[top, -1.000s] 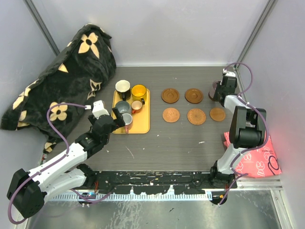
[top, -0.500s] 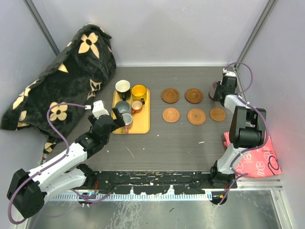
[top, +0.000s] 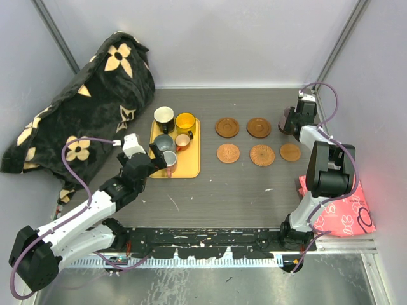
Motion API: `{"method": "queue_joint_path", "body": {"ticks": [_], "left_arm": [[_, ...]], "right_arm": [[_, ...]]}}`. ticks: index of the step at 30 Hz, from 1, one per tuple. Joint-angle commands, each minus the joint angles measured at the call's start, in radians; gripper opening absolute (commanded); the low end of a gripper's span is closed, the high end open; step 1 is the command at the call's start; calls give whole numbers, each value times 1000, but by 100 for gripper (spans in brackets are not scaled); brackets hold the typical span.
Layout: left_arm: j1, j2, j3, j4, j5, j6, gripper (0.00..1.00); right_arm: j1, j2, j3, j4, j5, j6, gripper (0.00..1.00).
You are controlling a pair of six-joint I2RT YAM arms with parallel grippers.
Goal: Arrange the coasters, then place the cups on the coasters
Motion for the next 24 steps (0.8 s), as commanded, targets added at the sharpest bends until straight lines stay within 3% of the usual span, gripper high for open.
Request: {"method": "queue_joint_path", "body": {"ticks": [1, 12, 24], "left_arm": [[8, -15, -2, 46, -11, -14, 98], [8, -12, -3, 46, -8, -16, 98], [8, -31, -9, 44, -10, -17, 98]], "right_arm": [[-3, -27, 43, 42, 21, 15, 42], [-3, -99, -1, 55, 23, 53, 43], [19, -331, -111, 117, -21, 188, 44]]}}
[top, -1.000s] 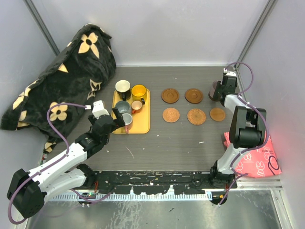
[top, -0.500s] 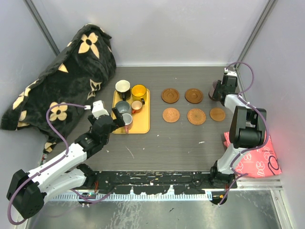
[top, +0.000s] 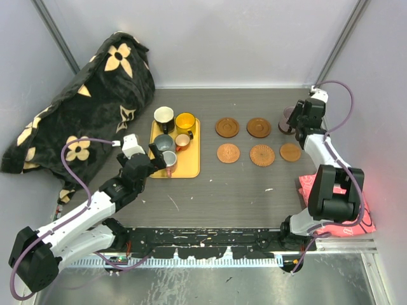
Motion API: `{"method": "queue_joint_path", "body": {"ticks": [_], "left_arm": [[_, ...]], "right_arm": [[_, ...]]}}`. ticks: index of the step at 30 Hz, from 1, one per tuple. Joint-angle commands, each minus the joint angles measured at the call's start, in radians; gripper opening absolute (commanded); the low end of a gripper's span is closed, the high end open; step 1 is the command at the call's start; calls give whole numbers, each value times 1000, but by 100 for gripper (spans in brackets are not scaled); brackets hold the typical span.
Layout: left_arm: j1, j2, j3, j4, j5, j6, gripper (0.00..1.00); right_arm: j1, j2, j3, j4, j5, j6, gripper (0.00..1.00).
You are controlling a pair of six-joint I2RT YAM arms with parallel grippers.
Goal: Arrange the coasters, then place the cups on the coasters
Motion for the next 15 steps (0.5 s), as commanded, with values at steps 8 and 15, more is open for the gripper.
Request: {"method": "queue_joint_path", "body": {"ticks": [8, 15], "left_arm": [[3, -28, -5, 43, -16, -15, 98], [3, -14, 2, 38, -20, -15, 98]], "right_arm": [[254, -247, -93, 83, 21, 116, 45], [537, -263, -129, 92, 126, 134, 46]]}}
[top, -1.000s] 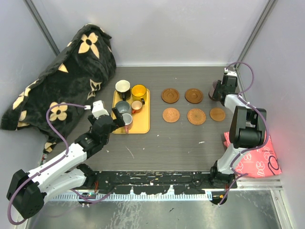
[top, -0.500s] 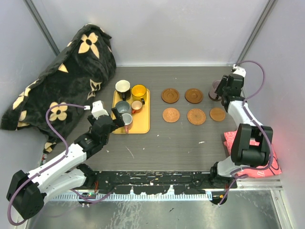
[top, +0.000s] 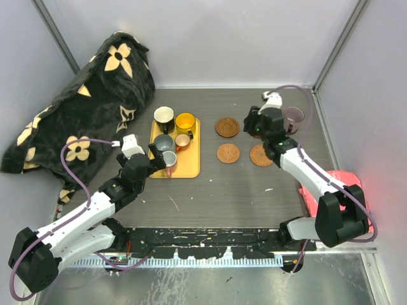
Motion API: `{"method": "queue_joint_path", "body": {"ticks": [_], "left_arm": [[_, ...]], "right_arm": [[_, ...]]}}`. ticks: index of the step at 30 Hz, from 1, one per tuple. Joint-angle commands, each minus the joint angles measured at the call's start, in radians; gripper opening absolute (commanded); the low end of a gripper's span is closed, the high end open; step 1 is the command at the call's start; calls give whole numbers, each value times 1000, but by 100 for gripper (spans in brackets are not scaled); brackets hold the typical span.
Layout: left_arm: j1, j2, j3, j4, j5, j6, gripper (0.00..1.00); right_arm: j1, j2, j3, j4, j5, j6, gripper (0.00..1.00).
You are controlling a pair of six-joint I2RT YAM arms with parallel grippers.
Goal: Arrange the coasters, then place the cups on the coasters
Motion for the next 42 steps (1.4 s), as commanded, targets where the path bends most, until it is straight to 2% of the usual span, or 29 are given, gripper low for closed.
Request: {"method": "queue_joint_path", "body": {"ticks": [1, 9, 19, 27, 42], "left_arm": [[3, -3, 6, 37, -21, -13, 98], [3, 18, 8, 50, -6, -12, 98], [3, 16, 9, 50, -11, -6, 98], [3, 15, 6, 51, -14, -7, 98], [4, 34, 9, 58, -3, -9, 98]], "right_arm": [[161, -30, -24, 56, 128, 19, 46], [360, 131, 74, 63, 200, 33, 47], [458, 400, 287, 66, 176, 22, 47], [504, 573, 471, 4, 164, -6, 47], [509, 683, 618, -106, 202, -78, 47]]}}
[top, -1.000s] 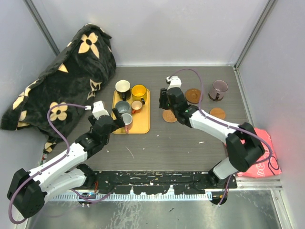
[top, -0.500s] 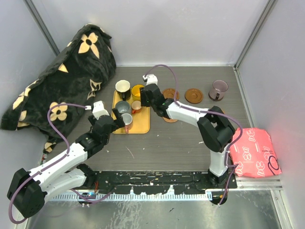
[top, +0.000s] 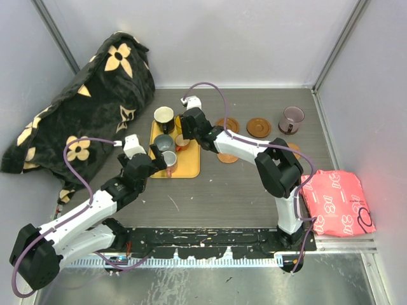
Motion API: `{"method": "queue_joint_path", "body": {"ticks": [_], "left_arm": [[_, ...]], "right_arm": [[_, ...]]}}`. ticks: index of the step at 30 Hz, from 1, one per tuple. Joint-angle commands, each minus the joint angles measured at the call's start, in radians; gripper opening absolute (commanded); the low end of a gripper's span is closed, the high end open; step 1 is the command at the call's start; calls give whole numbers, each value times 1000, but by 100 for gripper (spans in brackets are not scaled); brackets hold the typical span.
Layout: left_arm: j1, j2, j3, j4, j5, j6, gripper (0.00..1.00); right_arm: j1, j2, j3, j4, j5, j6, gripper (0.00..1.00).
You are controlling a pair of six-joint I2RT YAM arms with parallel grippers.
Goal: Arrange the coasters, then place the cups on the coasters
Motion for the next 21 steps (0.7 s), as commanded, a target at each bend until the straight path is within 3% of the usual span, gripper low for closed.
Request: {"method": "queue_joint_path", "body": {"ticks": [1, 21], "left_arm": [[4, 6, 10, 55, -3, -9, 98], [5, -2, 9, 54, -8, -7, 98]], "right_arm": [[2, 31, 74, -24, 38, -49, 47], [-3, 101, 126, -26, 112, -88, 42]]}}
